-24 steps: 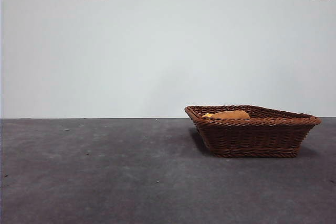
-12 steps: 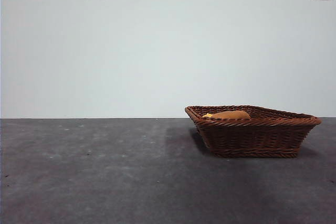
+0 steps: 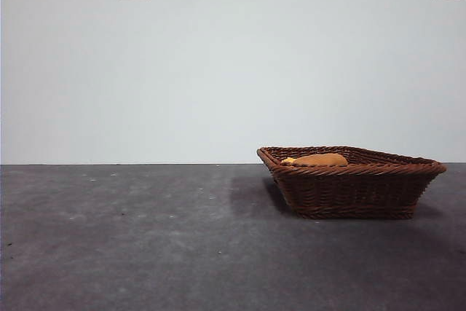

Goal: Help me put the vegetables on the table into the basket

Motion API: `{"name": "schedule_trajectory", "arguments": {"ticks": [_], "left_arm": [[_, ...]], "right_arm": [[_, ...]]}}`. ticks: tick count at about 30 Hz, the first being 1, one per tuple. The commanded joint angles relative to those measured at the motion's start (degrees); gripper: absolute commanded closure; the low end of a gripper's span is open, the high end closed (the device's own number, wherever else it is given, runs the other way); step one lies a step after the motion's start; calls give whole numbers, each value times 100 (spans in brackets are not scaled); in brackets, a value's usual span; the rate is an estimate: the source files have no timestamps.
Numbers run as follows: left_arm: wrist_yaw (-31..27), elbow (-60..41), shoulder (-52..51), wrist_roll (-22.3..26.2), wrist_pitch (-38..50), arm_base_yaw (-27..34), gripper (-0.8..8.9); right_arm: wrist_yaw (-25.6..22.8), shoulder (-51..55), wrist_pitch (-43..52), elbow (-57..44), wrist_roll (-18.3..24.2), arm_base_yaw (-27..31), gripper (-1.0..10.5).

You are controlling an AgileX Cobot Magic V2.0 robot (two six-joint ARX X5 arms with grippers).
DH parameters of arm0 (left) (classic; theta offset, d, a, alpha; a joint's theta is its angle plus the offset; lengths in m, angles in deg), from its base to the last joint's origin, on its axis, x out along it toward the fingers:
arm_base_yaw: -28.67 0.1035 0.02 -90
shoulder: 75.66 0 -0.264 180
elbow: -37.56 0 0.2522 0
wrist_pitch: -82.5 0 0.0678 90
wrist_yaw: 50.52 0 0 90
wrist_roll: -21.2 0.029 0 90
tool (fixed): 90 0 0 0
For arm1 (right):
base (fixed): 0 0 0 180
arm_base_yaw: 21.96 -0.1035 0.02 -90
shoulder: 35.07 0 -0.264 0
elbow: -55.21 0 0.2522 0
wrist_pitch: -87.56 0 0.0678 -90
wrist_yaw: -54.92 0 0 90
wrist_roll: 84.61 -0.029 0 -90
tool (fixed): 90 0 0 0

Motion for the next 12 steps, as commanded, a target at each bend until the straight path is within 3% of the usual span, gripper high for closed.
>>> {"name": "schedule_trajectory", "arguments": {"ticks": [1, 12], "left_arm": [[17, -59, 2, 61, 35, 17, 816], [17, -59, 2, 61, 35, 17, 816]], "right_arm": [[-13, 48, 24, -326, 35, -4, 947], [-11, 48, 28, -951, 20, -4, 947]]}}
